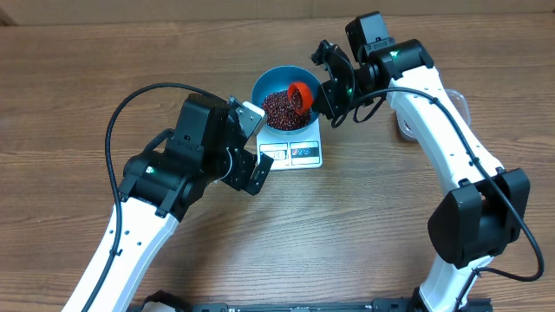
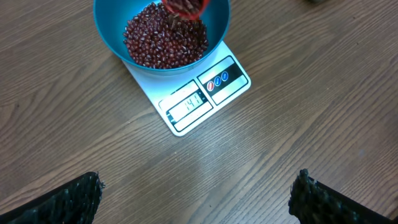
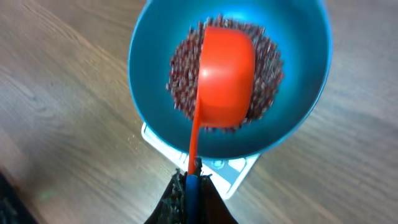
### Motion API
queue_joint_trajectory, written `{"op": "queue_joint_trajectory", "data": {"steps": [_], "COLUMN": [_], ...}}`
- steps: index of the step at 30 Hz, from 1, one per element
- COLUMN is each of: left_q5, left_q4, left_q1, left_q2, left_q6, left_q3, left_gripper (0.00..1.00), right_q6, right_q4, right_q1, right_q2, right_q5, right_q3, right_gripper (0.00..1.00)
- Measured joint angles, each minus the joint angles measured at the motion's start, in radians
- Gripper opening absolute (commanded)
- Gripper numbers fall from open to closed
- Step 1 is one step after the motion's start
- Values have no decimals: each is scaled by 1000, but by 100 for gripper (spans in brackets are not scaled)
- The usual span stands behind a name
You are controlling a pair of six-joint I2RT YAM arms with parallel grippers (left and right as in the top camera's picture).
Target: Scoop item into bowl and weigh 150g on scale
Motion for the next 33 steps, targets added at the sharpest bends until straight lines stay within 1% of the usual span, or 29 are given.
{"op": "queue_joint_trajectory", "data": {"steps": [17, 23, 28, 33], "left_q5": [0, 0, 0, 0], "left_q4": [0, 0, 0, 0], "left_q1": [0, 0, 0, 0], "left_q2": [0, 0, 0, 0], "left_q6": [0, 0, 0, 0], "left_q3": [0, 0, 0, 0], "left_gripper": [100, 100, 100, 100], "right_q6": [-10, 46, 48, 78], "right_q4": [21, 65, 46, 62], "right_q1": [10, 10, 10, 10], "right_q2": [0, 0, 0, 0], "right_q5": [0, 0, 0, 24], "right_q3": [0, 0, 0, 0], "right_gripper": [4, 4, 4, 4]}}
